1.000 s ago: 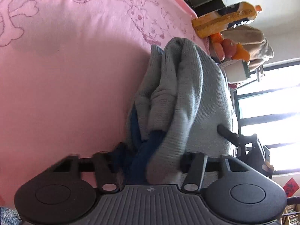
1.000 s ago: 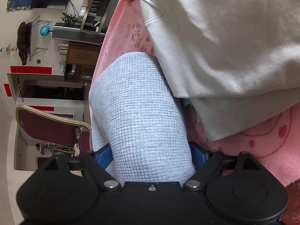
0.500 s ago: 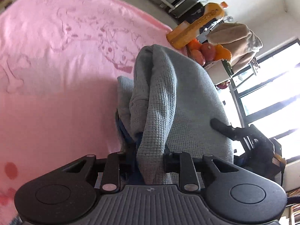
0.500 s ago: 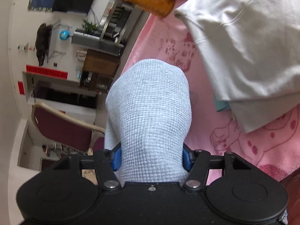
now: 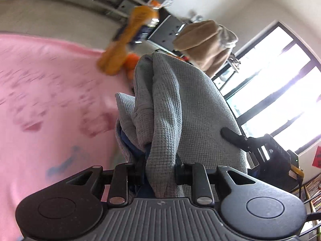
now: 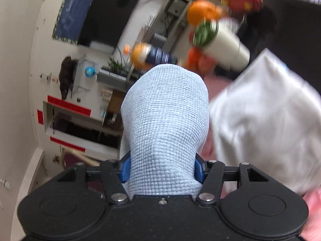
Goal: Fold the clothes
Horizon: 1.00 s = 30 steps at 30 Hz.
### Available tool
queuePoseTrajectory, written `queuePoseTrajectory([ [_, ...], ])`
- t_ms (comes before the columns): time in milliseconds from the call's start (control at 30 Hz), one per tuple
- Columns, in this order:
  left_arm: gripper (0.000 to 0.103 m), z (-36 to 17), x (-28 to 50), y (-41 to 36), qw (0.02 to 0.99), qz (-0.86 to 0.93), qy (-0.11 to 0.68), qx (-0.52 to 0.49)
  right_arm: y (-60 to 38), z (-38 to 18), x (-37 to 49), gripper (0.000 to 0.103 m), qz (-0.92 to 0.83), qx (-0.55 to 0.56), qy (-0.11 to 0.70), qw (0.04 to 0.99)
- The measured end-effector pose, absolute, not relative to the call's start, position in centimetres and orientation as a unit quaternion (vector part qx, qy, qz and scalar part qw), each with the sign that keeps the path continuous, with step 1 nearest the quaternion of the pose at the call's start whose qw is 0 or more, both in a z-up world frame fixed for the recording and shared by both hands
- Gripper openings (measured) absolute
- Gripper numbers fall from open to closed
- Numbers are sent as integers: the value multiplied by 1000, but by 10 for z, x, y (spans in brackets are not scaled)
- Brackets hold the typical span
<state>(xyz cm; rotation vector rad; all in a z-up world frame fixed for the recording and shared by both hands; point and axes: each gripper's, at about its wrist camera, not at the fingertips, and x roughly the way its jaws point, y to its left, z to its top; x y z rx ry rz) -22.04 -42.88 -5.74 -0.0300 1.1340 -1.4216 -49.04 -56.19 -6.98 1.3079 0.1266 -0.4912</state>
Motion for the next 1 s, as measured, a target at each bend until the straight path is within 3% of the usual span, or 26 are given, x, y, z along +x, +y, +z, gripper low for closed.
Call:
queuePoseTrajectory([
  [133,24,-56,-248,-477,605,-627,490,-13,-603,-87,-524,58,-236,610,49,755],
  [267,24,-123,-257,-511,598,-580,553,20,-638,-154,-543,60,-257,654,79,707],
  [367,32,-149,-258,-516,602,-572,556,26,-652,-213,-549,67,-250,700,71,666],
  [700,34,-97,-254,-492,630,-611,477,46,-627,-137,-552,93,-309,569,136,750],
  [800,34,-78,-253,-484,640,-623,448,53,-614,-114,-568,94,-349,521,135,767],
  [833,32,-71,-253,-481,643,-626,438,55,-612,-110,-572,87,-365,508,126,770],
  [867,30,-67,-257,-485,645,-631,427,61,-610,-106,-573,57,-383,491,113,774],
  [933,24,-63,-272,-503,646,-642,405,78,-609,-102,-562,20,-397,470,118,780],
  [1000,20,-68,-288,-520,653,-638,390,121,-610,-100,-547,19,-404,453,131,784],
])
